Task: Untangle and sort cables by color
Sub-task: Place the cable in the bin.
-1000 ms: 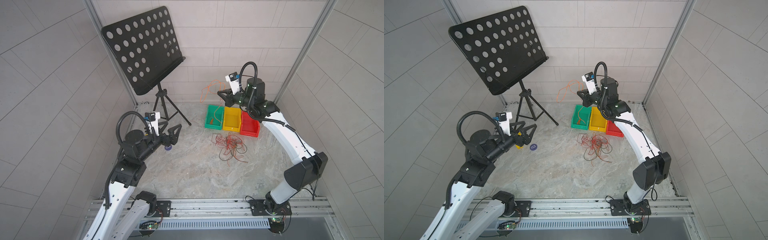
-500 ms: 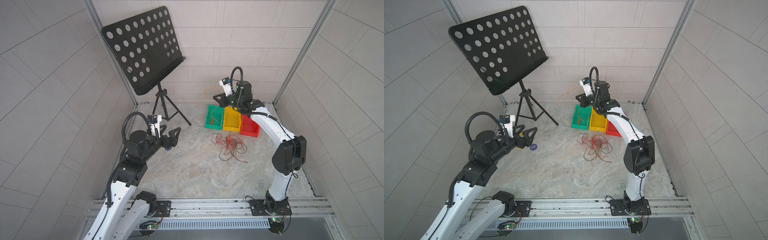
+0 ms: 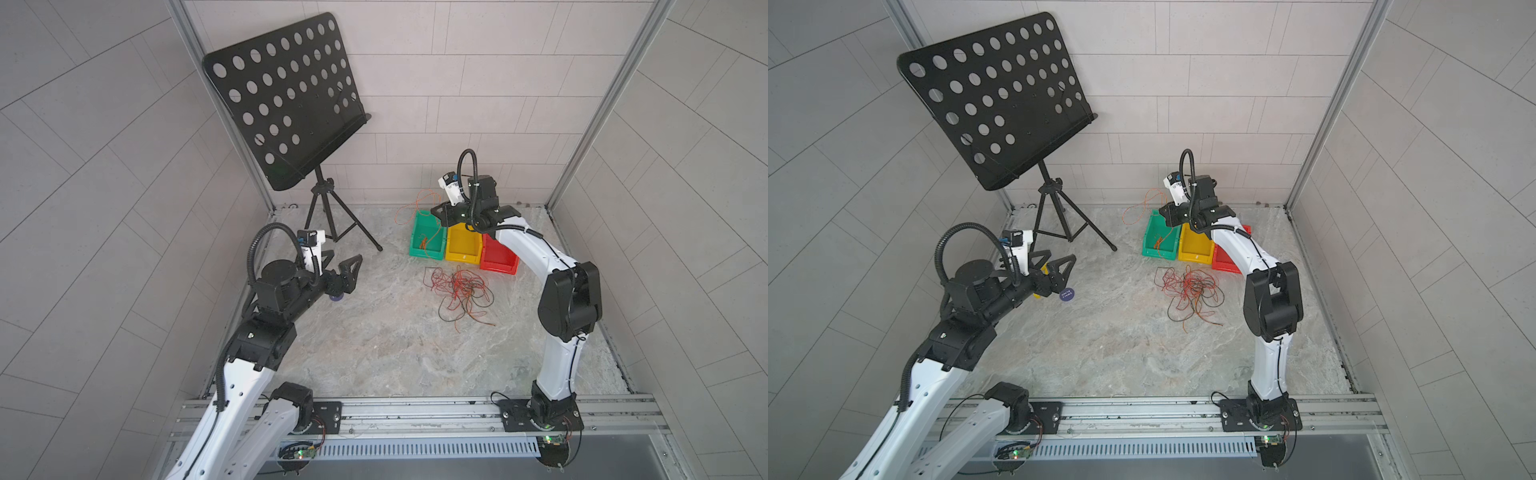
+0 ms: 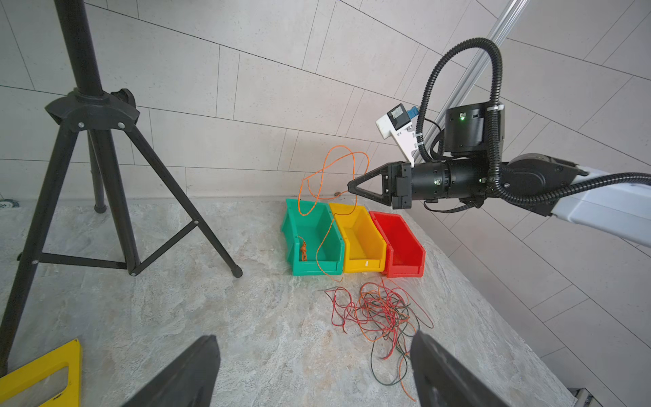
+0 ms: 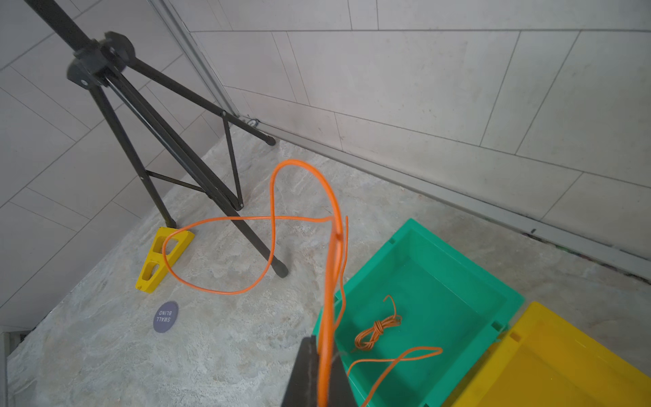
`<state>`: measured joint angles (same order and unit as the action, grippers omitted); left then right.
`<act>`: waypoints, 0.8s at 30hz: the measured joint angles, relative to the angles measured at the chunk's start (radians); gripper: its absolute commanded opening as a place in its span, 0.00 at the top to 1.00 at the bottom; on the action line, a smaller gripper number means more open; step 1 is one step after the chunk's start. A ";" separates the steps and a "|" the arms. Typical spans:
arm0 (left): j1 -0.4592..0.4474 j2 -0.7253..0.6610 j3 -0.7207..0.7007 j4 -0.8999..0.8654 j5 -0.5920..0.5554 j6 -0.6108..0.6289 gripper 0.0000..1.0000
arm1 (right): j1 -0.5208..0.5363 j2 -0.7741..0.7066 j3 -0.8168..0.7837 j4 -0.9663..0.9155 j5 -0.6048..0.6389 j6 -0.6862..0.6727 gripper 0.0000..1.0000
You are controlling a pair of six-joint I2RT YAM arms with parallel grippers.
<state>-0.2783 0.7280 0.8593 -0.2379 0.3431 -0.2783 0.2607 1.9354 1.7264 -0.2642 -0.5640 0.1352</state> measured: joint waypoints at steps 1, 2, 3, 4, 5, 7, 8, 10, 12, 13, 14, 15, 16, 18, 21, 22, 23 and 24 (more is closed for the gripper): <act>0.000 0.001 0.000 0.000 0.000 0.000 0.08 | 0.000 0.002 0.000 -0.008 0.012 -0.003 1.00; 0.000 0.001 0.000 0.000 0.000 0.000 0.08 | 0.000 0.002 0.000 -0.014 0.024 -0.006 1.00; 0.000 0.002 0.000 0.000 0.000 0.000 0.08 | 0.000 0.002 0.000 -0.021 0.037 -0.010 1.00; 0.000 0.002 0.000 0.000 0.000 0.000 0.08 | 0.000 0.002 0.000 -0.025 0.051 -0.013 1.00; 0.000 0.002 0.000 0.000 0.000 0.001 0.08 | 0.000 0.002 0.000 -0.025 0.060 -0.016 1.00; 0.000 0.003 0.000 0.000 0.000 0.002 0.08 | 0.000 0.005 0.011 -0.034 0.066 -0.017 1.00; 0.000 0.004 0.000 0.001 0.000 0.003 0.08 | 0.000 0.010 0.027 -0.043 0.064 -0.018 1.00; 0.000 0.010 0.000 0.001 0.000 0.003 0.08 | 0.000 0.023 0.079 -0.053 0.053 -0.016 1.00; 0.000 0.015 -0.001 0.001 0.000 0.003 0.08 | 0.000 0.026 0.116 -0.054 0.045 -0.011 1.00; 0.000 0.016 -0.001 0.001 0.000 0.003 0.08 | 0.000 0.026 0.136 -0.053 0.041 -0.008 1.00; 0.000 0.017 -0.002 0.001 0.000 0.003 0.08 | 0.000 0.026 0.149 -0.053 0.039 -0.006 1.00; 0.000 0.018 -0.002 0.001 0.000 0.004 0.08 | 0.000 0.026 0.163 -0.051 0.037 -0.004 1.00; 0.000 0.018 -0.002 0.001 0.000 0.005 0.08 | 0.000 0.026 0.175 -0.050 0.037 -0.003 1.00; 0.000 0.018 -0.002 0.002 0.000 0.007 0.08 | 0.000 0.027 0.193 -0.050 0.037 -0.001 1.00; 0.000 0.018 -0.002 0.002 0.000 0.009 0.08 | 0.000 0.039 0.231 -0.052 0.037 -0.001 1.00; 0.000 0.018 -0.002 0.002 0.000 0.010 0.08 | 0.000 0.046 0.246 -0.053 0.037 -0.001 1.00; 0.000 0.018 -0.002 0.002 0.000 0.010 0.08 | 0.000 0.053 0.257 -0.053 0.037 -0.001 1.00; 0.000 0.018 -0.002 0.002 0.000 0.010 0.08 | 0.000 0.063 0.267 -0.052 0.037 -0.001 1.00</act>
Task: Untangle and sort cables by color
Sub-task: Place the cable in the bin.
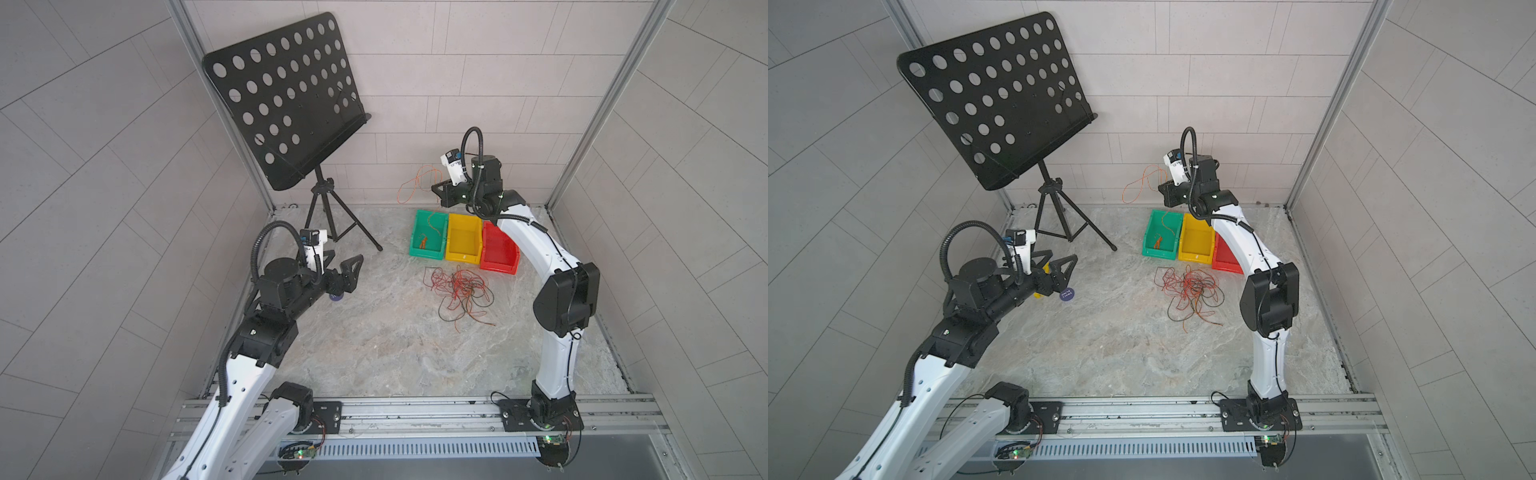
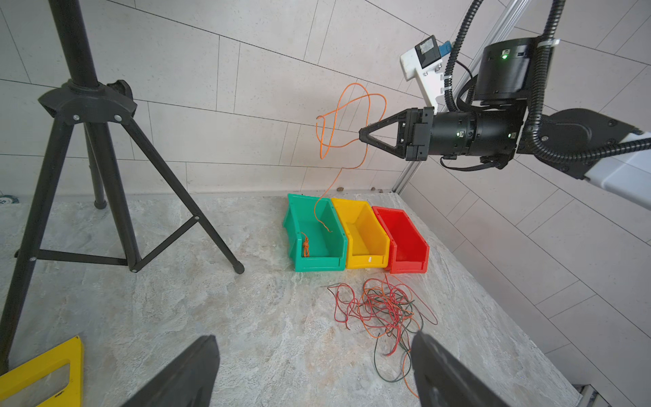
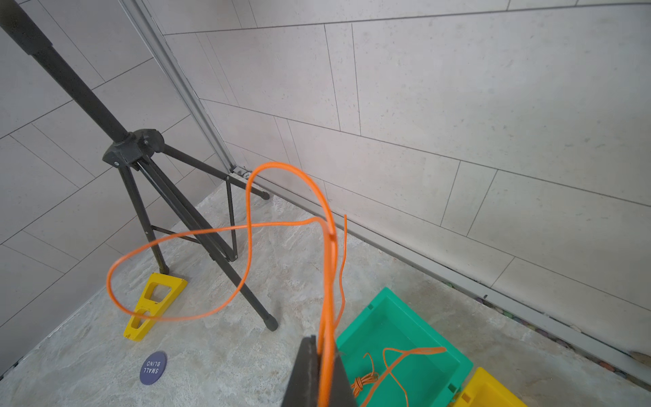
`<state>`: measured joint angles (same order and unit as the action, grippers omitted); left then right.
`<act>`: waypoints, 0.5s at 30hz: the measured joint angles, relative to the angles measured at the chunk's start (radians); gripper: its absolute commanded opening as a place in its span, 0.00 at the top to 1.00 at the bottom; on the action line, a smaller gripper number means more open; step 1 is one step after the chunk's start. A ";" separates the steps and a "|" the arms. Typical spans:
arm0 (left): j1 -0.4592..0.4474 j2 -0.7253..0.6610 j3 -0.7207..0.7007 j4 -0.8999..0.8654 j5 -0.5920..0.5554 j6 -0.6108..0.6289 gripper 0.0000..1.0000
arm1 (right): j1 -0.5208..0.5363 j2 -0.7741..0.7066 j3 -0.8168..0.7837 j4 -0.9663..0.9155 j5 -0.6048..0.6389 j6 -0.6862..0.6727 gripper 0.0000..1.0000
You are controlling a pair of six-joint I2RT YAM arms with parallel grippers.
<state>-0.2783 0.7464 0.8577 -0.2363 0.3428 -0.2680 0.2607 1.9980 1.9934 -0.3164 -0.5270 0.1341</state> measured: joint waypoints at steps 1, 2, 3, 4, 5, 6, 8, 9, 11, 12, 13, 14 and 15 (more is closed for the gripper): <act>0.000 0.000 0.000 0.000 0.000 0.000 0.08 | 0.000 0.008 0.007 0.000 0.000 0.000 1.00; 0.000 0.000 0.000 0.000 0.000 0.001 0.08 | 0.000 0.017 0.012 0.000 0.000 0.000 1.00; 0.000 0.000 0.000 0.000 0.000 0.002 0.08 | 0.000 0.024 0.013 0.000 0.000 0.000 1.00; 0.000 0.000 0.000 0.000 0.000 0.004 0.08 | 0.000 0.033 0.013 -0.004 0.000 -0.001 1.00; 0.000 0.000 0.000 0.000 0.000 0.005 0.08 | 0.000 0.037 0.011 -0.004 0.000 -0.001 1.00; 0.000 0.000 0.000 0.000 -0.001 0.007 0.08 | 0.000 0.041 0.002 -0.003 -0.001 -0.003 1.00; 0.000 0.000 0.000 -0.001 -0.001 0.009 0.08 | 0.000 0.041 -0.028 -0.006 -0.003 -0.005 1.00; 0.000 0.000 0.000 0.000 -0.002 0.011 0.08 | 0.000 0.041 -0.045 -0.005 -0.003 -0.007 1.00; 0.000 0.000 0.000 -0.001 -0.003 0.014 0.08 | 0.000 0.040 -0.087 -0.003 -0.002 -0.012 1.00; 0.000 0.000 -0.001 0.000 -0.004 0.015 0.08 | 0.000 0.039 -0.111 -0.006 0.002 -0.015 1.00; 0.000 0.000 -0.002 -0.001 -0.004 0.015 0.08 | 0.000 0.039 -0.132 -0.012 0.008 -0.019 1.00; 0.000 0.000 -0.002 -0.001 -0.004 0.015 0.08 | 0.000 0.039 -0.149 -0.019 0.016 -0.023 1.00; 0.000 0.000 -0.003 0.000 -0.004 0.015 0.08 | 0.000 0.039 -0.166 -0.032 0.026 -0.027 1.00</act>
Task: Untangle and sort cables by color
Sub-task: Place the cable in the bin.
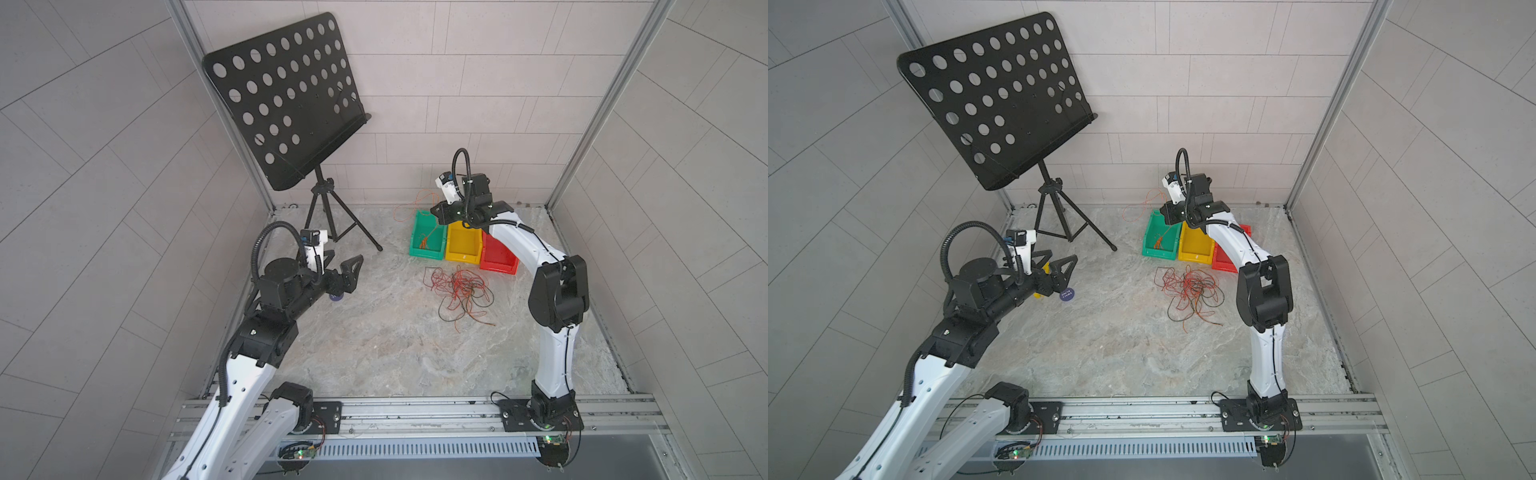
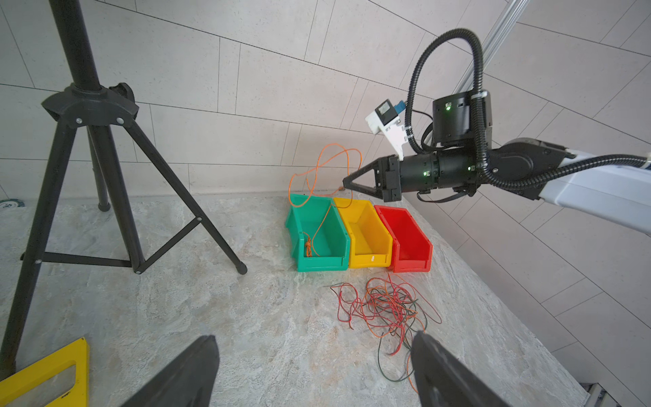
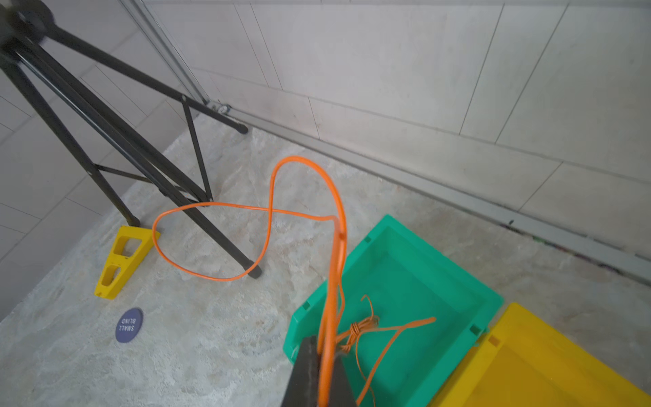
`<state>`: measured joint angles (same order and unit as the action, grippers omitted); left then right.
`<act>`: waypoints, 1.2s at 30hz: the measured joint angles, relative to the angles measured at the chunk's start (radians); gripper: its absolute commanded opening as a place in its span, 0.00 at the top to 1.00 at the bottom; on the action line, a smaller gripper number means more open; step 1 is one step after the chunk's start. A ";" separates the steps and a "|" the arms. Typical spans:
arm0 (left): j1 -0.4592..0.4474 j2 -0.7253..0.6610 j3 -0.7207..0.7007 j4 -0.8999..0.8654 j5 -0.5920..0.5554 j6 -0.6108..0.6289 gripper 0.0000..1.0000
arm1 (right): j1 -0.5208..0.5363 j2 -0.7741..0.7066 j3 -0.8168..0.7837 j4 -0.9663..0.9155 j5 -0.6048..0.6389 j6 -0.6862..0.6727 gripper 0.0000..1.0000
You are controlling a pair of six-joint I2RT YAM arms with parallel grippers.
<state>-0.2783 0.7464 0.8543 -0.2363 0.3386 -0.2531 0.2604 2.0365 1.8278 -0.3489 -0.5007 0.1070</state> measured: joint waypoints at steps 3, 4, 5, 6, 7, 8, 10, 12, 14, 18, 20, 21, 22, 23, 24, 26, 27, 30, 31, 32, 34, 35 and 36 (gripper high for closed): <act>0.000 0.001 -0.003 -0.001 0.000 0.000 0.08 | 0.000 -0.002 -0.029 -0.031 0.039 -0.011 1.00; 0.000 0.002 -0.003 -0.001 0.000 0.000 0.08 | -0.001 -0.005 -0.037 -0.040 0.052 -0.014 1.00; 0.000 0.003 -0.003 -0.001 0.000 0.000 0.08 | -0.001 -0.008 -0.045 -0.048 0.066 -0.017 1.00; 0.000 0.003 -0.003 0.000 0.000 0.000 0.08 | -0.002 -0.017 -0.056 -0.054 0.081 -0.020 1.00; 0.000 0.005 -0.003 0.000 0.000 0.000 0.08 | -0.002 -0.026 -0.067 -0.061 0.096 -0.023 1.00; 0.000 0.005 -0.004 -0.001 0.000 0.000 0.08 | -0.002 -0.035 -0.075 -0.066 0.111 -0.024 1.00; 0.000 0.006 -0.006 -0.001 0.000 0.000 0.08 | -0.002 -0.049 -0.083 -0.075 0.143 -0.029 1.00; 0.000 0.007 -0.006 -0.001 0.000 0.000 0.08 | -0.002 -0.056 -0.083 -0.083 0.175 -0.034 1.00; 0.000 0.007 -0.006 0.000 0.000 0.000 0.08 | -0.002 -0.058 -0.082 -0.093 0.207 -0.040 1.00; 0.000 0.008 -0.006 0.000 0.000 0.000 0.08 | -0.002 -0.058 -0.082 -0.125 0.262 -0.055 1.00; 0.000 0.011 -0.006 0.000 0.000 0.000 0.08 | -0.002 -0.058 -0.078 -0.143 0.285 -0.060 1.00; 0.000 0.012 -0.006 0.000 0.000 0.000 0.08 | -0.002 -0.058 -0.075 -0.153 0.298 -0.062 1.00; 0.000 0.013 -0.006 -0.001 0.000 0.000 0.08 | -0.002 -0.058 -0.071 -0.165 0.311 -0.064 1.00; 0.000 0.013 -0.006 -0.001 0.000 0.000 0.08 | -0.002 -0.058 -0.067 -0.174 0.321 -0.065 1.00; 0.000 0.014 -0.006 -0.001 0.000 0.000 0.08 | -0.002 -0.058 -0.064 -0.182 0.331 -0.066 1.00; 0.000 0.014 -0.006 -0.001 0.000 0.000 0.08 | 0.000 -0.058 -0.055 -0.197 0.352 -0.071 1.00; 0.000 0.015 -0.006 0.000 0.000 0.000 0.08 | 0.002 -0.057 -0.050 -0.201 0.358 -0.074 1.00; 0.000 0.016 -0.006 -0.001 0.000 0.000 0.08 | 0.011 -0.051 -0.026 -0.217 0.389 -0.088 1.00; 0.000 0.016 -0.006 -0.001 0.000 0.000 0.08 | 0.017 -0.046 -0.015 -0.224 0.400 -0.093 1.00; 0.000 0.017 -0.006 -0.001 0.000 0.000 0.08 | 0.024 -0.038 0.000 -0.233 0.410 -0.098 1.00; 0.000 0.017 -0.006 -0.001 -0.001 0.000 0.07 | 0.043 -0.015 0.041 -0.254 0.433 -0.108 1.00; 0.000 0.017 -0.006 -0.001 -0.001 0.001 0.07 | 0.053 0.001 0.065 -0.266 0.445 -0.111 1.00; 0.000 0.017 -0.006 -0.001 -0.002 0.001 0.08 | 0.063 0.019 0.092 -0.280 0.458 -0.116 1.00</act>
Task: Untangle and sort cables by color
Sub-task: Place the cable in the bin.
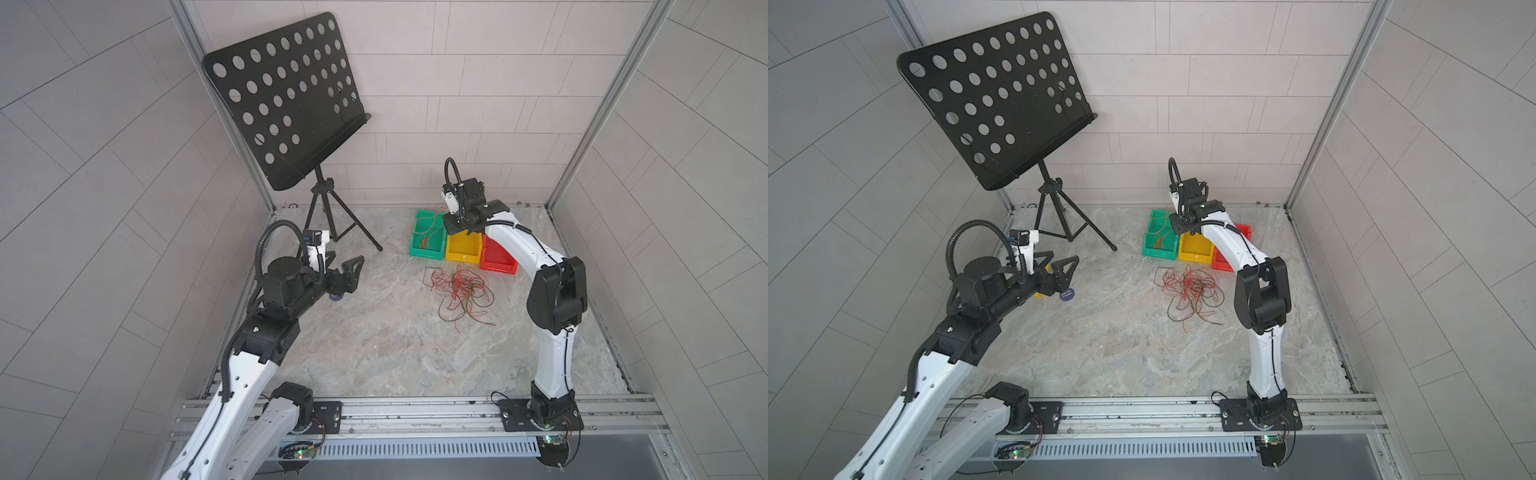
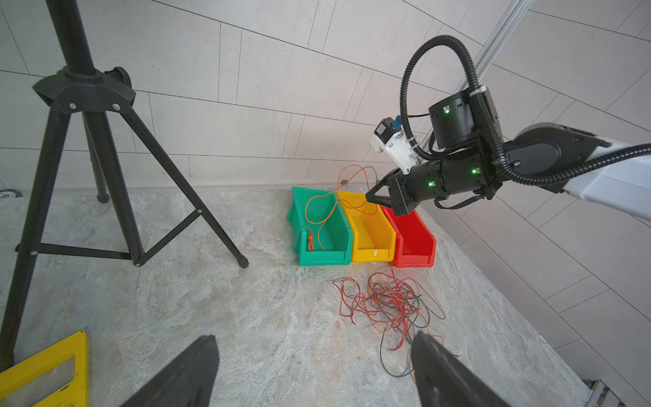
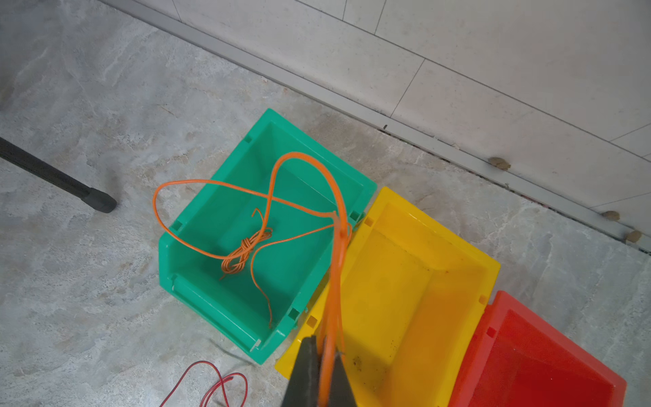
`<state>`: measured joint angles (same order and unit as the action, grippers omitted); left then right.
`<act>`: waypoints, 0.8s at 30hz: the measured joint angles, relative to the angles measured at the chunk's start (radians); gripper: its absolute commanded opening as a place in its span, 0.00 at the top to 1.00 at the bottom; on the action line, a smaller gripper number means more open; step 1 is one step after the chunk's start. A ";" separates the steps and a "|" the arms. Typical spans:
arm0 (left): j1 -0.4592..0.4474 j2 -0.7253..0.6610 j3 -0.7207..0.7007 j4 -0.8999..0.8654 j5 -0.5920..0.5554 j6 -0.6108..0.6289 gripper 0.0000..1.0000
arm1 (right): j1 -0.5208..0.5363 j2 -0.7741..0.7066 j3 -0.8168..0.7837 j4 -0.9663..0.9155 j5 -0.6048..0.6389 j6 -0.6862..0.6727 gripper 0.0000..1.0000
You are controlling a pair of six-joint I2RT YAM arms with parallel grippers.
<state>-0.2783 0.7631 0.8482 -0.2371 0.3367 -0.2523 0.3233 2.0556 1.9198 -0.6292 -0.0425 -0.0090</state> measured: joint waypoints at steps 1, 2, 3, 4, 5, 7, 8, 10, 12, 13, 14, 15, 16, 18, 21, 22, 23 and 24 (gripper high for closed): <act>0.000 0.000 0.000 0.000 0.000 0.000 0.07 | 0.008 0.017 0.023 -0.013 0.011 -0.004 1.00; 0.000 0.000 0.000 0.000 -0.001 0.001 0.07 | 0.016 0.039 0.049 -0.028 0.027 -0.008 1.00; 0.000 0.000 0.000 0.000 -0.001 0.002 0.07 | 0.024 0.063 0.075 -0.046 0.040 -0.013 1.00; 0.000 0.000 0.000 0.000 -0.001 0.002 0.07 | 0.031 0.083 0.098 -0.063 0.048 -0.015 1.00; 0.000 0.000 0.000 0.000 -0.001 0.003 0.08 | 0.038 0.107 0.122 -0.081 0.053 -0.017 1.00; 0.000 0.000 0.000 0.000 -0.001 0.003 0.07 | 0.046 0.146 0.164 -0.116 0.051 -0.016 1.00; 0.000 0.000 0.000 0.000 -0.001 0.003 0.07 | 0.049 0.165 0.183 -0.129 0.047 -0.015 1.00; 0.000 0.000 -0.002 0.000 -0.001 0.003 0.07 | 0.050 0.190 0.203 -0.145 0.030 -0.010 1.00; 0.000 0.000 -0.002 0.000 -0.001 0.003 0.07 | 0.049 0.204 0.211 -0.153 0.006 0.000 1.00; 0.000 0.000 -0.003 0.000 -0.002 0.003 0.08 | 0.049 0.209 0.214 -0.153 -0.006 0.008 1.00; 0.000 0.001 -0.003 0.000 -0.002 0.003 0.07 | 0.049 0.214 0.215 -0.153 -0.019 0.014 1.00; 0.000 0.003 -0.003 0.000 -0.002 0.002 0.08 | 0.049 0.218 0.217 -0.153 -0.029 0.022 1.00; 0.000 0.005 -0.003 0.000 -0.002 -0.001 0.07 | 0.048 0.223 0.220 -0.151 -0.039 0.030 1.00; 0.000 0.028 -0.004 0.008 -0.001 -0.016 0.07 | 0.043 0.237 0.225 -0.143 -0.058 0.046 1.00; 0.000 0.090 -0.025 0.071 0.020 -0.075 0.07 | 0.038 0.259 0.235 -0.135 -0.083 0.070 1.00; 0.000 0.116 -0.036 0.100 0.032 -0.101 0.07 | 0.036 0.267 0.237 -0.134 -0.089 0.074 1.00; 0.000 0.151 -0.051 0.137 0.048 -0.136 0.08 | 0.034 0.275 0.243 -0.135 -0.094 0.079 1.00; 0.000 0.197 -0.065 0.175 0.065 -0.172 0.08 | 0.031 0.279 0.245 -0.133 -0.098 0.084 1.00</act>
<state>-0.2783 0.9604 0.7830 -0.0616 0.4019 -0.4240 0.3546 2.3348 2.1647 -0.7624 -0.1402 0.0750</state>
